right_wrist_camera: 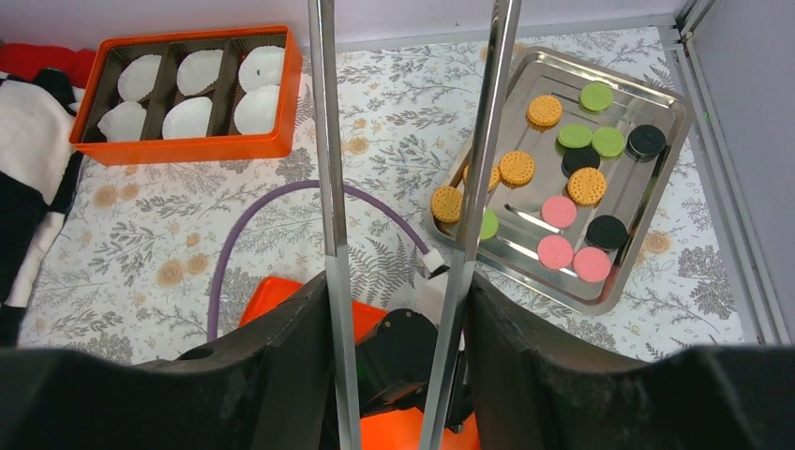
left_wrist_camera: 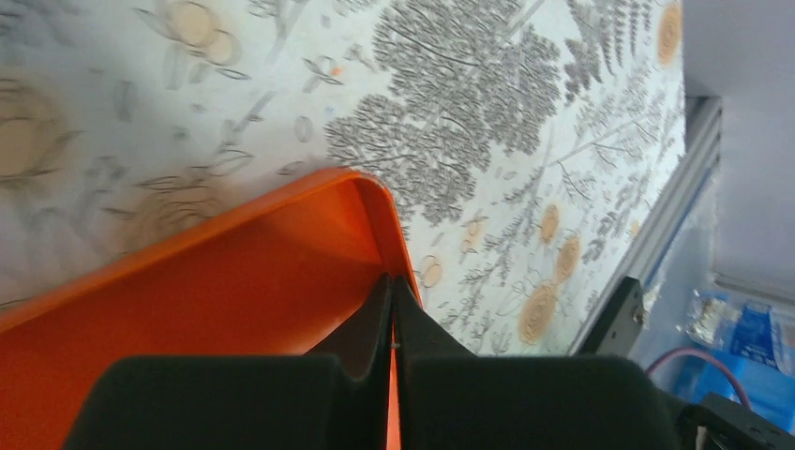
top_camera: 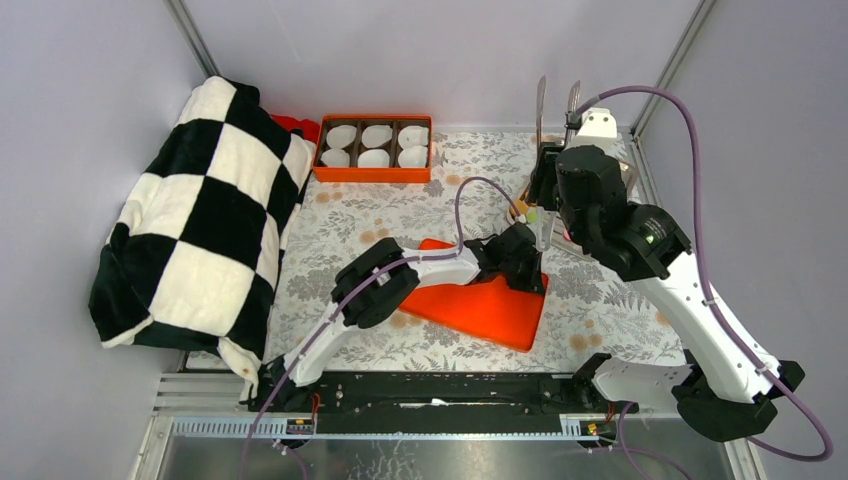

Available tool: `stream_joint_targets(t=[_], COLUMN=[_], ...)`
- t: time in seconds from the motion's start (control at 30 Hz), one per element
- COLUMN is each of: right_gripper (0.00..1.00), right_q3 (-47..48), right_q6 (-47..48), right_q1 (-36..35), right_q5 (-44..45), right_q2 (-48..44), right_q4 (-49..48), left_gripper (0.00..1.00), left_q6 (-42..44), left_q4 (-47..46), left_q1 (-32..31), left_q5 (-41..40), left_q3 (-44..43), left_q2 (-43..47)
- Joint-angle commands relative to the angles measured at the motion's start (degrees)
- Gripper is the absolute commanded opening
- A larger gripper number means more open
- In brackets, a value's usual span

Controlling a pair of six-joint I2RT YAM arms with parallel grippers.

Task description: Pack the cookies

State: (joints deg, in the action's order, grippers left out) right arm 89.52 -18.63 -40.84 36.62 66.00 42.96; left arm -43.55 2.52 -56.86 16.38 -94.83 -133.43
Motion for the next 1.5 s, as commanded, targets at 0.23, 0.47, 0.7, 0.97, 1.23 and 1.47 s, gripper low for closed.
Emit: stream_joint_targets(t=[0.23,0.47,0.7,0.97,1.23,1.47], right_gripper=[0.52,0.51,0.51,0.51,0.51,0.5], right_q3=[-1.4,-2.7,-5.3,-11.1,-14.0,-14.8], right_q6=[1.3,1.7,1.0,0.7,0.2,0.3], right_q1=[-0.2,-0.2,-0.2,-0.2,-0.2,-0.2], right_q5=[2.5,1.6,-1.1,-4.4,-6.7,-6.7], right_q2=[-2.1,-0.9,1.4,2.4,4.4,5.0], right_q4=[-9.2,-12.0,-13.9,-17.9,-19.6,-19.8], left_gripper=[0.02,0.03,0.0,0.0,0.0,0.0], left_q6=[6.0,3.8,4.0,8.4,9.9,9.3], left_q4=[-2.8,6.1,18.2,26.9,25.9,25.8], left_q1=[-0.2,8.9,23.1,30.8,35.5,38.7], left_q5=[-7.8,-20.3,-34.7,-46.6,-50.2,-49.2], left_q3=[9.3,15.2,-2.6,-26.9,-33.6,-31.7], left_q2=[15.9,30.5,18.1,-0.1,-6.7,-9.5])
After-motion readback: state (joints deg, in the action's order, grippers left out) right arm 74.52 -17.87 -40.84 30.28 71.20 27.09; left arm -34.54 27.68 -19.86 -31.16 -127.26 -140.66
